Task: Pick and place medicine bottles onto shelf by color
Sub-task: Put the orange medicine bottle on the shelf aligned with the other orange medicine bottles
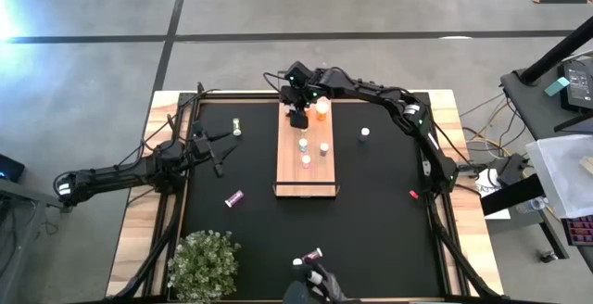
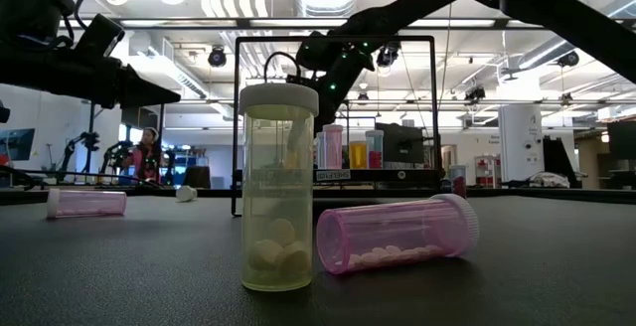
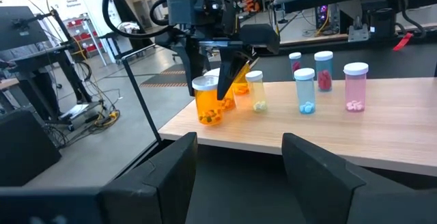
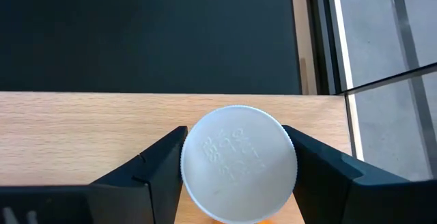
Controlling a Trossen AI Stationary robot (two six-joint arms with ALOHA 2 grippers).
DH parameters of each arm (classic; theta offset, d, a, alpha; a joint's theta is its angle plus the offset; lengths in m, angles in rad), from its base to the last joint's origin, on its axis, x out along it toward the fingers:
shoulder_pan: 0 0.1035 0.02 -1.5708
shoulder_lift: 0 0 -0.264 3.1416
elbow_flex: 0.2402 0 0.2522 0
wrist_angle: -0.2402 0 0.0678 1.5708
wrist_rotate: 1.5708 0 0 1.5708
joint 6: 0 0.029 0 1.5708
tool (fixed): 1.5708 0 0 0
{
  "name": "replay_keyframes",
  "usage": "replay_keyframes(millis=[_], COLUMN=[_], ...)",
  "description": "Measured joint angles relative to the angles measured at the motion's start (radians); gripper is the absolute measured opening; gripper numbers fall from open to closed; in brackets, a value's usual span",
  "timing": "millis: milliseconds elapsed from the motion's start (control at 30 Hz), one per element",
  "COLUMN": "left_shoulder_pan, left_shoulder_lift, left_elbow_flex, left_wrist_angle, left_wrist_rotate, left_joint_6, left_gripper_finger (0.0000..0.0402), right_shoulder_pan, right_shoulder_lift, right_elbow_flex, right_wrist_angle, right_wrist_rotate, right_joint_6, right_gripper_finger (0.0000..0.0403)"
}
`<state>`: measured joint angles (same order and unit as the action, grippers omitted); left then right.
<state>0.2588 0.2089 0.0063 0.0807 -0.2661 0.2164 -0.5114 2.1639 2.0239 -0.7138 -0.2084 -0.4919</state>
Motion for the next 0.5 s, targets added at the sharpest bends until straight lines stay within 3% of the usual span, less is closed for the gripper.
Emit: replay_keyframes(millis=[500], left_shoulder_pan=[0.0], left_shoulder_lift=[0.0], left_elbow_flex=[0.0], left_wrist_angle=[0.0], left_wrist_rotate=[0.0], left_joint_6=[0.0], left_gripper_finger=[0.0199], right_shoulder_pan=[-0.006], right_shoulder_lift=[0.0], right_elbow_flex=[-0.008], right_wrist_angle=[0.018], right_wrist_rotate=[0.0], right_joint_6=[-0.01], right_gripper_finger=[0.0217])
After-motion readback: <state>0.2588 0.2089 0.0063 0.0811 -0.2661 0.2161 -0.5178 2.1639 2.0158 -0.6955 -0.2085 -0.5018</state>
